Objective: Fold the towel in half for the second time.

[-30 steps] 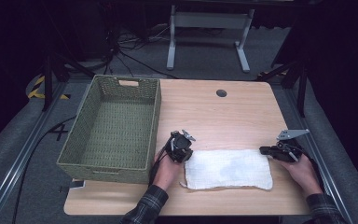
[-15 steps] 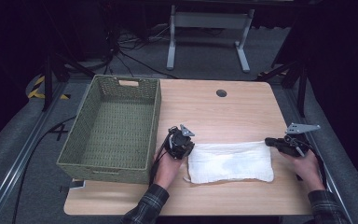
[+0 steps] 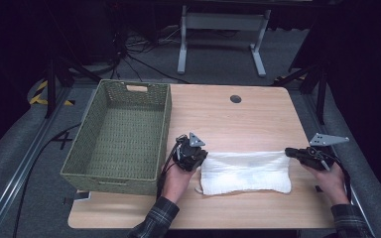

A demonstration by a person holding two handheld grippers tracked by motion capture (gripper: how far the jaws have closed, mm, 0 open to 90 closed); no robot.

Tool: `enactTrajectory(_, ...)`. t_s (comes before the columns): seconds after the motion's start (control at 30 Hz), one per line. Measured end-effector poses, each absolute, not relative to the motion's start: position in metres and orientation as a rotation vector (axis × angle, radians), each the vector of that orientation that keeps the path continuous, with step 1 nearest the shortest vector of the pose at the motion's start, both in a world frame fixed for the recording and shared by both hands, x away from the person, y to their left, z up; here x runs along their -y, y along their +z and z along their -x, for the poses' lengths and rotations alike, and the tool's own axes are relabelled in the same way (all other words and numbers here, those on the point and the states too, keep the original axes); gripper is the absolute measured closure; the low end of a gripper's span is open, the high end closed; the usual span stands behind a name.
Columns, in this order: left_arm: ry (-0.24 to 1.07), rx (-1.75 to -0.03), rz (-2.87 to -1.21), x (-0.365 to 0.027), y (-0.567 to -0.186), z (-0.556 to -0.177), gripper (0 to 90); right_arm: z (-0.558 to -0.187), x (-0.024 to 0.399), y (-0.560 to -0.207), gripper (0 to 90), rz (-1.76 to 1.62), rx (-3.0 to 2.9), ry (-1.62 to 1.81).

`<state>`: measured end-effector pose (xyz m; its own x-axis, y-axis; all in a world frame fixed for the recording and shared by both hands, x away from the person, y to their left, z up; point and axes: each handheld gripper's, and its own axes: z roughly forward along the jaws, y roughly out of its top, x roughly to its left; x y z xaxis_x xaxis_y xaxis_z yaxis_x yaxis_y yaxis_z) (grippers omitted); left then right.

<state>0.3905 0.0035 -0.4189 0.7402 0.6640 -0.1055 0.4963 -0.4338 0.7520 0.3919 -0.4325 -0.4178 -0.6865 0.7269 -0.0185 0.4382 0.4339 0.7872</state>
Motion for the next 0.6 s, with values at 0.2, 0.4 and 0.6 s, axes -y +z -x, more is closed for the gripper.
enactTrajectory(0.2, 0.278, -0.828, -2.124, -0.005, -0.416, -0.383, 85.6, -0.38, 0.434, -0.416, 86.6, -0.978, -2.335, 1.144)
enactTrajectory(0.4, 0.295, -0.791, -2.136, -0.008, -0.415, -0.373, 85.5, -0.37, 0.432, -0.414, 86.6, -0.963, -2.345, 1.146)
enactTrajectory(0.6, 0.299, -0.756, -2.158, -0.007, -0.415, -0.362, 85.5, -0.358, 0.43, -0.416, 86.5, -0.953, -2.358, 1.143)
